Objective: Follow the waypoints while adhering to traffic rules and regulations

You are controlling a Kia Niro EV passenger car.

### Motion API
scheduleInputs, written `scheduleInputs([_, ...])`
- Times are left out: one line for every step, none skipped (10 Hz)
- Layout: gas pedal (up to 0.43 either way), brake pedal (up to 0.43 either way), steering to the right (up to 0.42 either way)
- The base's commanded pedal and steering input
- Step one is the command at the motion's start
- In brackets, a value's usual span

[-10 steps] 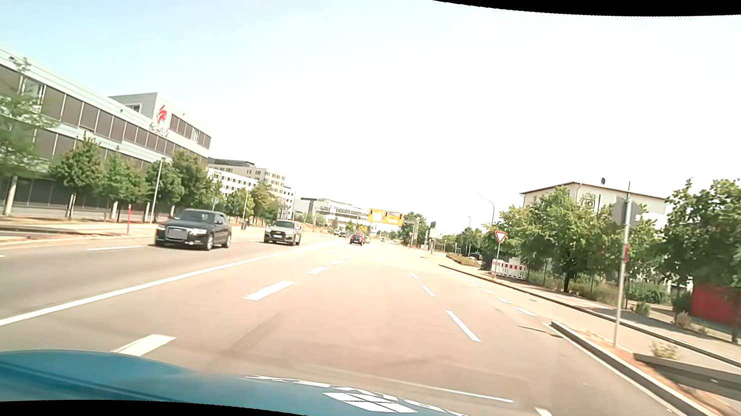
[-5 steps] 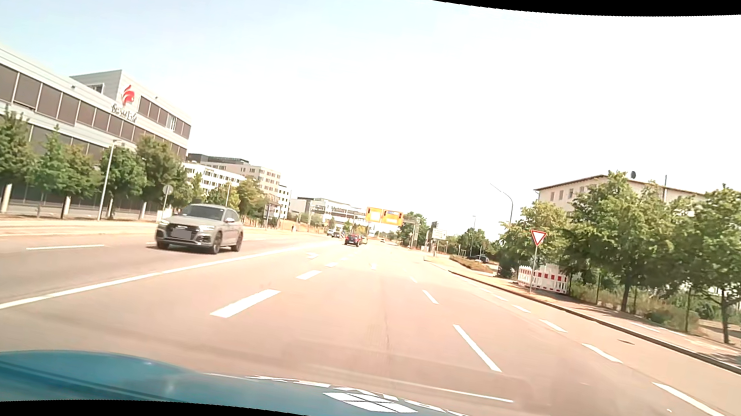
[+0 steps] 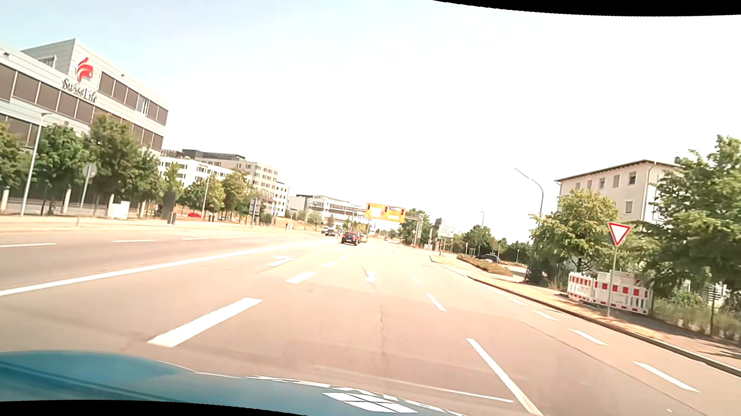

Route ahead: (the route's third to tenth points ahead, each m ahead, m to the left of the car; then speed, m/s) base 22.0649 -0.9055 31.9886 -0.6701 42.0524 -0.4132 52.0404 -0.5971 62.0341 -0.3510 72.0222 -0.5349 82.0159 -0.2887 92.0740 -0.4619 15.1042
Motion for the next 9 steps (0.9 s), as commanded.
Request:
scheduleInputs([0.000, 0.256, -0.003])
scheduleInputs([0.000, 0.274, -0.003])
scheduleInputs([0.000, 0.262, -0.003])
scheduleInputs([0.000, 0.238, -0.002])
scheduleInputs([0.000, 0.220, -0.002])
scheduleInputs([0.000, 0.220, -0.003])
scheduleInputs([0.000, 0.220, -0.002])
scheduleInputs([0.000, 0.220, -0.001])
scheduleInputs([0.000, 0.213, 0.001])
